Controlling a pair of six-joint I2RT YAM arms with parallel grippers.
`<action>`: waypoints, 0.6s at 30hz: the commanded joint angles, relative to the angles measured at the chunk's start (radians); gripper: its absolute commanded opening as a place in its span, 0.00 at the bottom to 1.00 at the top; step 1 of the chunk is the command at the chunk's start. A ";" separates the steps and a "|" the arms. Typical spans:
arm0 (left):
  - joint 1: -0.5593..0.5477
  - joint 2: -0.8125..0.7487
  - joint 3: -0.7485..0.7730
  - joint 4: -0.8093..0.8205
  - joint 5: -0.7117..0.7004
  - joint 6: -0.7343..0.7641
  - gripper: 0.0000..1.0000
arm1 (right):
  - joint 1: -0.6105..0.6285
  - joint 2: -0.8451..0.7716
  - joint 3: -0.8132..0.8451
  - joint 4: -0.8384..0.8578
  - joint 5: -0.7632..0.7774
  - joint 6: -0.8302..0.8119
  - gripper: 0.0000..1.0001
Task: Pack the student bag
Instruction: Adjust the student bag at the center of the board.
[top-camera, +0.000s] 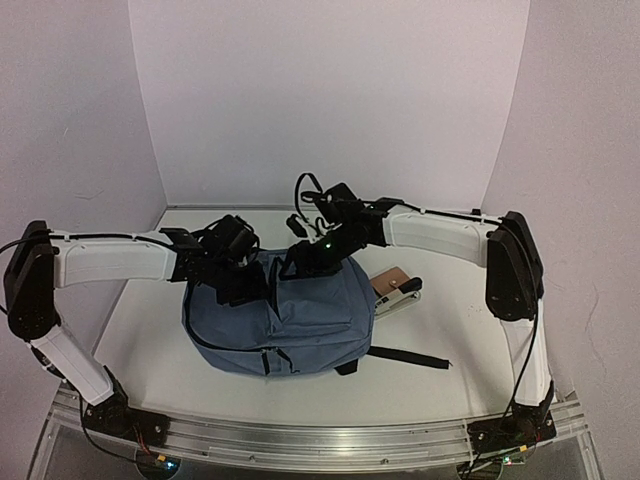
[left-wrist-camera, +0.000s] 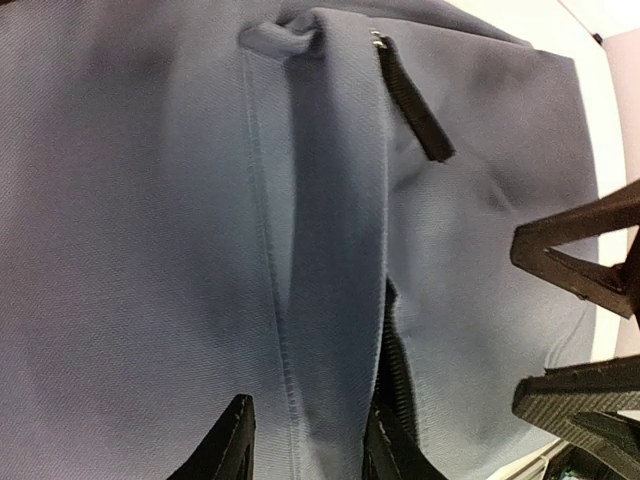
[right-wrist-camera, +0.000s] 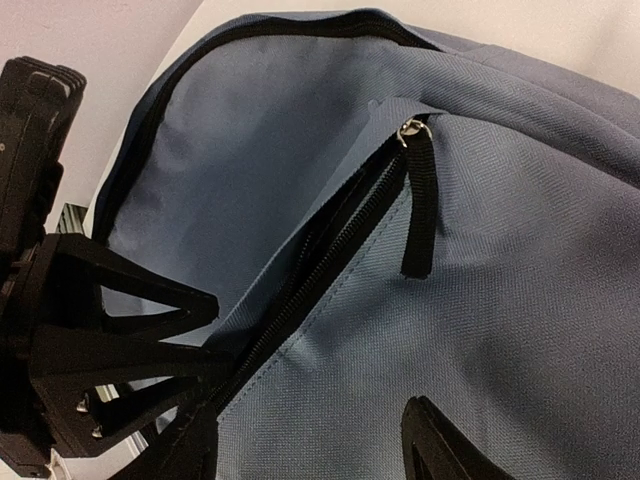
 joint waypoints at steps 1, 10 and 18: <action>0.004 -0.077 -0.057 0.031 -0.029 -0.058 0.36 | 0.030 -0.010 0.047 -0.012 0.043 0.007 0.63; 0.006 -0.046 -0.087 0.049 -0.001 -0.090 0.34 | 0.097 0.064 0.106 -0.042 0.226 -0.028 0.71; 0.011 -0.053 -0.114 0.087 -0.016 -0.112 0.32 | 0.106 0.085 0.079 -0.083 0.387 -0.053 0.61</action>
